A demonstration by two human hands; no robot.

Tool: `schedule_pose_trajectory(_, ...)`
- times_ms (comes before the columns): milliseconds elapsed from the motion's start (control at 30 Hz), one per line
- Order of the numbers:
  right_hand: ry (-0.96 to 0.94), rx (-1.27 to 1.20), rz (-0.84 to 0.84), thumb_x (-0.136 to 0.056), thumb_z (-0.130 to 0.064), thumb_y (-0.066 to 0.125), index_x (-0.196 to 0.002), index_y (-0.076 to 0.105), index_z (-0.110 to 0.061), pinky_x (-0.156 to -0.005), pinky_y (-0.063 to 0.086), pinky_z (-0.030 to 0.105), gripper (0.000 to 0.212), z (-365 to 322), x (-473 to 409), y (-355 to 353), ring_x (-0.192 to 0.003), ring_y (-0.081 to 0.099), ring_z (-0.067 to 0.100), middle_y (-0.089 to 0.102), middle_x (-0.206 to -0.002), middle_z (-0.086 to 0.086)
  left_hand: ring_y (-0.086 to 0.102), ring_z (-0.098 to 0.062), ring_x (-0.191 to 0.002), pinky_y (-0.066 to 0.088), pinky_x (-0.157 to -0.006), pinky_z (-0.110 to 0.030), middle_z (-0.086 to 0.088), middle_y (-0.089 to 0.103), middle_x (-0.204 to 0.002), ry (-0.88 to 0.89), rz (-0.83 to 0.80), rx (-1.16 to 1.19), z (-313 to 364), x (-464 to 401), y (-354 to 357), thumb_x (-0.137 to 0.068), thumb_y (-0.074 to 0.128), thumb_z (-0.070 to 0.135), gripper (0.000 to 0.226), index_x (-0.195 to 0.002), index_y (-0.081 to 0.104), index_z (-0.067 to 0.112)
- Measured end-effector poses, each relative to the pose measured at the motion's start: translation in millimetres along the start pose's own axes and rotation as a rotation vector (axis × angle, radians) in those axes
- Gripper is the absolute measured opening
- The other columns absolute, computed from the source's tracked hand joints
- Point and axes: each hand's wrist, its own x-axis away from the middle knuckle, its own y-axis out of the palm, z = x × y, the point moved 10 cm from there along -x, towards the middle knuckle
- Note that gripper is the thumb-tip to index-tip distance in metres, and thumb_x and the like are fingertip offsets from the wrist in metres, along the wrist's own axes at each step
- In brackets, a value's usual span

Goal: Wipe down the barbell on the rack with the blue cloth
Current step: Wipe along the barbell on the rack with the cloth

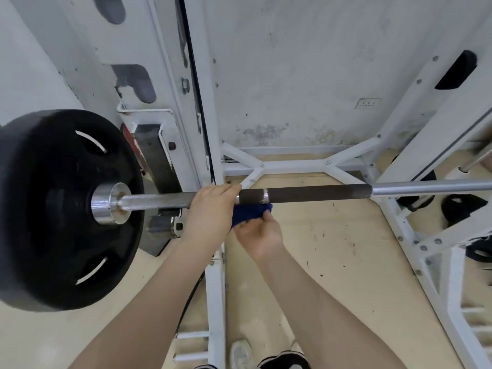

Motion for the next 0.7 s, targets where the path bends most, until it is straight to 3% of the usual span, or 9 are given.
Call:
schedule_pose_trajectory(100,-0.014,-0.093,-0.001,-0.1,-0.028,0.035,-0.103,0.062,-0.005,-0.101,0.04,0.034,0.036,-8,3,11,-0.097,0.058,0.029,0.067,-0.097,0.017,0.061,-0.034,-0.092,0.043,-0.082,-0.039,-0.013,0.068,-0.099,0.028,0.049,-0.021,1,1,-3,-0.081,0.055,-0.003,0.033,-0.112,0.061,0.007)
schedule_pose_trajectory(200,-0.154,-0.28,-0.037,-0.102,-0.026,0.026,-0.09,0.063,-0.013,-0.101,0.038,0.023,0.041,-61,18,6,-0.091,0.06,0.021,0.068,-0.091,0.007,0.06,-0.031,-0.072,0.041,-0.063,-0.031,-0.008,0.066,-0.077,0.039,0.096,-0.037,0,3,-4,-0.072,0.061,-0.008,0.03,-0.097,0.065,0.008)
schedule_pose_trajectory(300,-0.221,-0.411,-0.057,-0.102,-0.025,0.026,-0.075,0.052,-0.02,-0.073,0.047,0.02,0.038,-84,23,1,-0.067,0.062,0.016,0.064,-0.066,0.002,0.06,-0.029,-0.063,0.046,-0.055,-0.031,-0.008,0.068,-0.071,0.038,0.147,-0.025,-2,3,-6,-0.063,0.066,-0.013,0.037,-0.095,0.068,0.006)
schedule_pose_trajectory(333,-0.198,-0.409,-0.087,-0.102,-0.026,0.026,-0.081,0.053,-0.019,-0.068,0.049,0.022,0.035,-76,20,8,-0.073,0.064,0.016,0.066,-0.07,0.004,0.059,-0.03,-0.061,0.045,-0.054,-0.031,-0.008,0.067,-0.07,0.032,0.144,-0.015,-3,2,-4,-0.062,0.066,-0.015,0.039,-0.095,0.068,0.005)
schedule_pose_trajectory(367,-0.174,-0.38,-0.067,-0.103,-0.027,0.027,-0.094,0.055,-0.018,-0.073,0.05,0.024,0.032,-62,15,11,-0.089,0.064,0.017,0.068,-0.085,0.007,0.059,-0.03,-0.061,0.044,-0.053,-0.031,-0.008,0.066,-0.069,0.029,0.142,-0.012,-4,2,-3,-0.061,0.065,-0.016,0.04,-0.095,0.068,0.005)
schedule_pose_trajectory(433,-0.113,-0.237,-0.05,-0.103,-0.032,0.026,-0.126,0.05,-0.01,-0.097,0.039,0.029,0.039,-31,5,15,-0.124,0.048,0.021,0.057,-0.124,0.013,0.058,-0.029,-0.063,0.043,-0.054,-0.031,-0.008,0.066,-0.07,0.029,0.134,-0.014,-4,1,0,-0.063,0.062,-0.015,0.04,-0.096,0.068,0.007)
schedule_pose_trajectory(500,-0.079,-0.141,-0.049,-0.103,-0.035,0.024,-0.135,0.045,-0.01,-0.102,0.031,0.033,0.046,-16,8,19,-0.13,0.04,0.026,0.047,-0.138,0.015,0.06,-0.029,-0.067,0.047,-0.06,-0.033,-0.009,0.067,-0.074,0.044,0.125,-0.018,-3,1,1,-0.065,0.058,-0.012,0.041,-0.101,0.067,0.007)
schedule_pose_trajectory(600,-0.112,-0.138,-0.01,-0.102,-0.033,0.024,-0.122,0.055,-0.014,-0.083,0.039,0.035,0.042,-42,16,11,-0.101,0.054,0.029,0.059,-0.114,0.017,0.063,-0.031,-0.072,0.051,-0.066,-0.037,-0.012,0.069,-0.078,0.06,0.122,-0.01,-1,2,-1,-0.066,0.06,-0.014,0.039,-0.1,0.067,0.004)
schedule_pose_trajectory(700,-0.229,-0.231,0.028,-0.102,-0.027,0.022,-0.106,0.055,-0.008,-0.065,0.04,0.033,0.038,-97,29,-7,-0.081,0.054,0.023,0.058,-0.094,0.011,0.061,-0.032,-0.085,0.049,-0.074,-0.04,-0.014,0.069,-0.091,0.033,0.083,0.012,-1,0,-1,-0.075,0.058,-0.013,0.036,-0.106,0.064,0.004)
